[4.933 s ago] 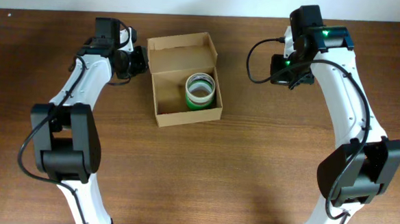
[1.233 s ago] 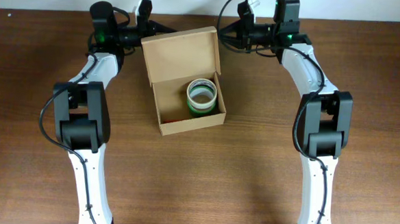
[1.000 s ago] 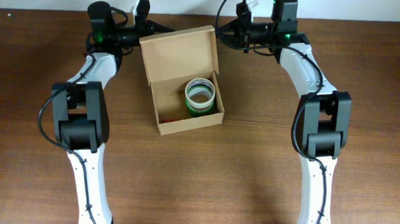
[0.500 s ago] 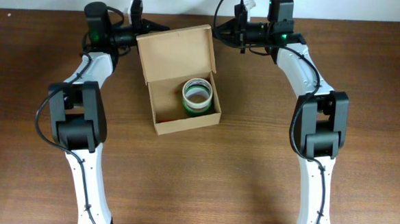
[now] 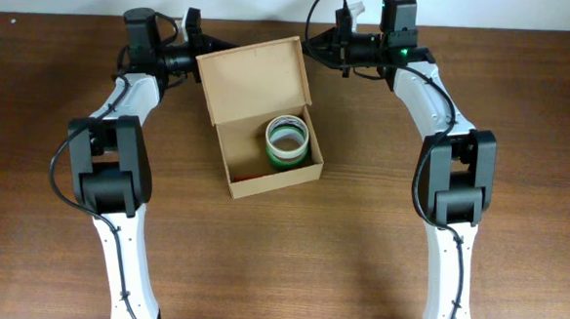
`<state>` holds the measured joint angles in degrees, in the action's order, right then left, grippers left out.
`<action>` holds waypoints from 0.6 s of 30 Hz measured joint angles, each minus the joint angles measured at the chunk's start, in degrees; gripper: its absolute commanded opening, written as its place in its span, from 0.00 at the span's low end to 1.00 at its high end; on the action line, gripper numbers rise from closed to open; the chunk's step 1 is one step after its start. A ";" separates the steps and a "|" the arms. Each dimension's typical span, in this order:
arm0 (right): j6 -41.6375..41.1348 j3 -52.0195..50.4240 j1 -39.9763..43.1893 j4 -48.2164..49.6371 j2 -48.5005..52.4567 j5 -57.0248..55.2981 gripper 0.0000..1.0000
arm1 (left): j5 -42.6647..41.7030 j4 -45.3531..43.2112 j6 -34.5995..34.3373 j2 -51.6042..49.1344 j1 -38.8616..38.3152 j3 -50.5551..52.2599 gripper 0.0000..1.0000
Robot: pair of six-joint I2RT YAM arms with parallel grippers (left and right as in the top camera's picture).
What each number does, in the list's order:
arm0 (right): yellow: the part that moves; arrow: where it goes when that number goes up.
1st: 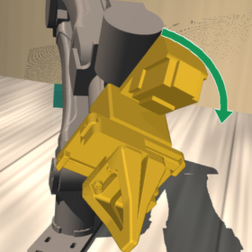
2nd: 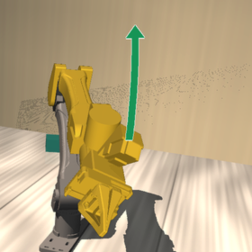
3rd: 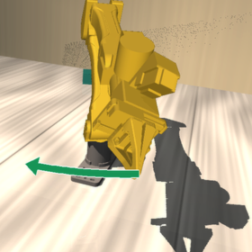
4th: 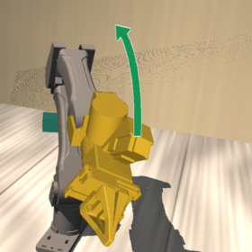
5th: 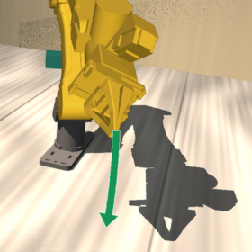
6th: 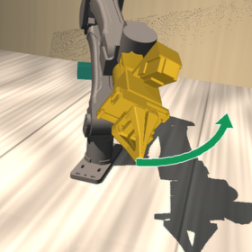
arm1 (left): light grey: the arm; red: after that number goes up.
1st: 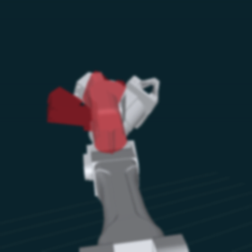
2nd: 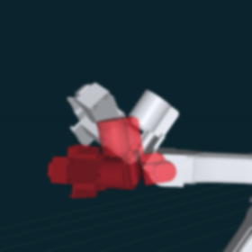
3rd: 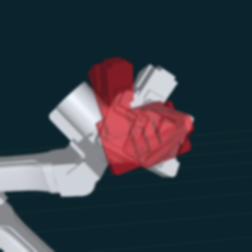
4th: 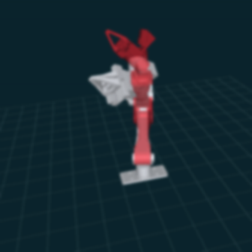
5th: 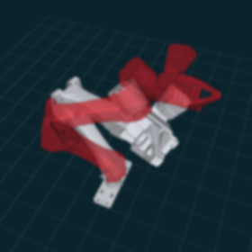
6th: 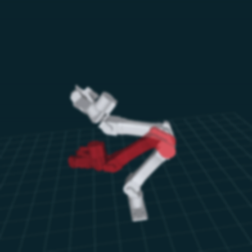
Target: Pack container
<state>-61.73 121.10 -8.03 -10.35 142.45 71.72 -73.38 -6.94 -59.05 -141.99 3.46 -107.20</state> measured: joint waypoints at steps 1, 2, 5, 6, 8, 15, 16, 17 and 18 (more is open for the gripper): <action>0.00 0.00 0.00 0.00 0.00 -0.04 0.04 | 0.20 0.63 0.39 0.00 0.00 -0.33 0.02; 0.00 0.00 0.00 0.02 0.00 -0.15 0.04 | 0.46 2.03 1.09 0.00 0.00 -0.79 0.01; 0.00 0.00 0.00 0.04 0.00 -0.37 0.04 | 1.18 6.01 3.08 0.00 0.00 -2.25 0.01; 0.02 0.00 0.00 0.04 0.00 -0.39 0.04 | 1.73 8.41 4.11 0.00 0.00 -2.84 0.01; 0.00 0.00 0.00 0.00 0.00 -0.52 0.04 | 2.93 13.94 6.27 0.00 0.00 -3.89 0.02; 0.02 0.00 0.00 -0.09 0.00 -1.07 0.04 | 6.10 28.02 14.91 0.00 0.04 -7.74 0.02; 0.00 0.00 0.00 -0.09 0.00 -1.20 0.04 | 6.43 29.83 16.13 0.00 0.00 -8.70 0.02; -0.02 0.00 0.00 -0.07 0.00 -1.27 0.04 | 6.69 31.45 17.18 0.00 -0.04 -9.62 0.02; 0.00 0.00 0.00 -0.07 0.00 -1.27 0.04 | 7.28 33.44 18.36 0.00 -0.13 -10.73 0.02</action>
<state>-61.73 121.10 -8.03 -10.41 142.45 70.46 -66.11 26.50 -40.69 -141.99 3.33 -117.93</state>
